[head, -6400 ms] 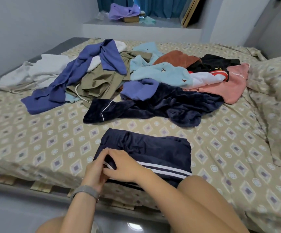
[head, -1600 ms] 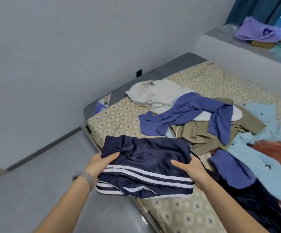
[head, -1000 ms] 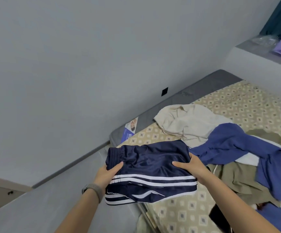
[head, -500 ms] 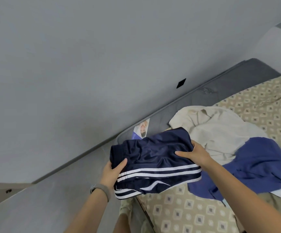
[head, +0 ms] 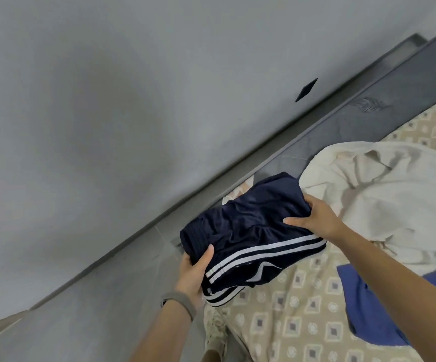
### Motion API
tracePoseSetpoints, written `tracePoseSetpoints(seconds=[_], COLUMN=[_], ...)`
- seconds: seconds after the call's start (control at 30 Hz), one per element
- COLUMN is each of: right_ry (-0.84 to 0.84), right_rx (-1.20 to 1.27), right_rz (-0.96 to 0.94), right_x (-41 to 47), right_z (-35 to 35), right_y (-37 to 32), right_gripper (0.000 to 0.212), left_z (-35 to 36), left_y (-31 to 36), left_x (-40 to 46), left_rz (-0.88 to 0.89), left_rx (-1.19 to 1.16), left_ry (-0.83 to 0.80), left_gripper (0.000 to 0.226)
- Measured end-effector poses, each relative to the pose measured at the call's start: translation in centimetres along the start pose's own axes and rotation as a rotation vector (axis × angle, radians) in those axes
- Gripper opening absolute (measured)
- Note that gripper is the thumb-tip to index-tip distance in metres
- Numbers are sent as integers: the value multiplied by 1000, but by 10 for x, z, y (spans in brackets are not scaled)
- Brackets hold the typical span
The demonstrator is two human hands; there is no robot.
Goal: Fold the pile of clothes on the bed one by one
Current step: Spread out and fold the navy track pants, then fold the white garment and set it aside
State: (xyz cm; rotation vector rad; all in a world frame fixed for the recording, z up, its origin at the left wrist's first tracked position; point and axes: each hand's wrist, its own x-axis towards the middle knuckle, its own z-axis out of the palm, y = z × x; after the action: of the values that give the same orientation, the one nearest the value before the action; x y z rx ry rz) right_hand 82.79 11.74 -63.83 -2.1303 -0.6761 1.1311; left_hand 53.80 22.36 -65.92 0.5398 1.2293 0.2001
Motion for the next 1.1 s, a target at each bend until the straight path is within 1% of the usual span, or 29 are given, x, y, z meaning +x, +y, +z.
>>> tracePoseSetpoints(seconds=[0.13, 0.27, 0.33, 0.4, 0.43, 0.47, 0.53, 0.57, 0.6, 0.63, 0.67, 0.7, 0.73, 0.8, 0.87, 0.9, 0.93, 0.97, 1.03, 1.07, 1.1], right_ry=[-25, 79, 143, 147, 134, 125, 154, 210, 296, 406, 513, 604, 669, 701, 671, 659, 647, 628, 539, 470, 406], right_rx=[-63, -187, -226, -297, -331, -348, -320, -281, -247, -262, -325, -417, -505, -641, -714, -735, -764, -815, -962, -1036, -1082], right_rz=[-27, -70, -69, -31, 15, 57, 46, 5, -36, -80, -103, -94, -58, 50, 139, 168, 184, 198, 265, 331, 418], right_x=[31, 58, 67, 71, 71, 68, 61, 55, 49, 44, 39, 34, 31, 24, 17, 12, 8, 4, -3, -5, -5], right_z=[9, 22, 29, 35, 37, 38, 36, 33, 28, 22, 14, 5, -4, -23, -39, -47, -55, -62, -76, -84, -92], right_y=[22, 33, 38, 48, 53, 56, 63, 64, 67, 72, 78, 84, 91, 103, 114, 119, 123, 126, 132, 134, 139], right_gripper=[52, 39, 42, 52, 56, 56, 44, 38, 35, 37, 43, 49, 53, 66, 84, 92, 99, 105, 114, 114, 108], left_z=[-7, -20, -27, -30, -31, -31, -27, -23, -18, -12, -6, 2, 11, 31, 49, 60, 68, 77, 95, 102, 109], left_y=[-9, -23, -31, -36, -37, -37, -33, -29, -25, -18, -13, -7, -3, 1, -1, -2, -5, -6, -9, -11, -16], left_x=[40, 67, 77, 84, 87, 89, 92, 90, 87, 81, 76, 70, 66, 61, 59, 58, 58, 56, 54, 54, 55], left_rz=[-4, 9, -2, -26, -28, -36, -23, 17, 92, 223, 387, 542, 653, 771, 850, 862, 845, 782, 607, 544, 503], left_rx=[-30, -45, -30, -5, 33, 72, 200, 288, 413, 575, 739, 864, 958, 1085, 1197, 1222, 1209, 1166, 1086, 1069, 1079], left_ry=[-1, 39, 84, 112, 122, 156, 270, 354, 467, 553, 593, 585, 548, 414, 303, 241, 150, 46, -129, -188, -230], left_gripper=[49, 42, 41, 38, 39, 43, 62, 71, 79, 85, 87, 83, 76, 63, 52, 46, 39, 32, 23, 21, 20])
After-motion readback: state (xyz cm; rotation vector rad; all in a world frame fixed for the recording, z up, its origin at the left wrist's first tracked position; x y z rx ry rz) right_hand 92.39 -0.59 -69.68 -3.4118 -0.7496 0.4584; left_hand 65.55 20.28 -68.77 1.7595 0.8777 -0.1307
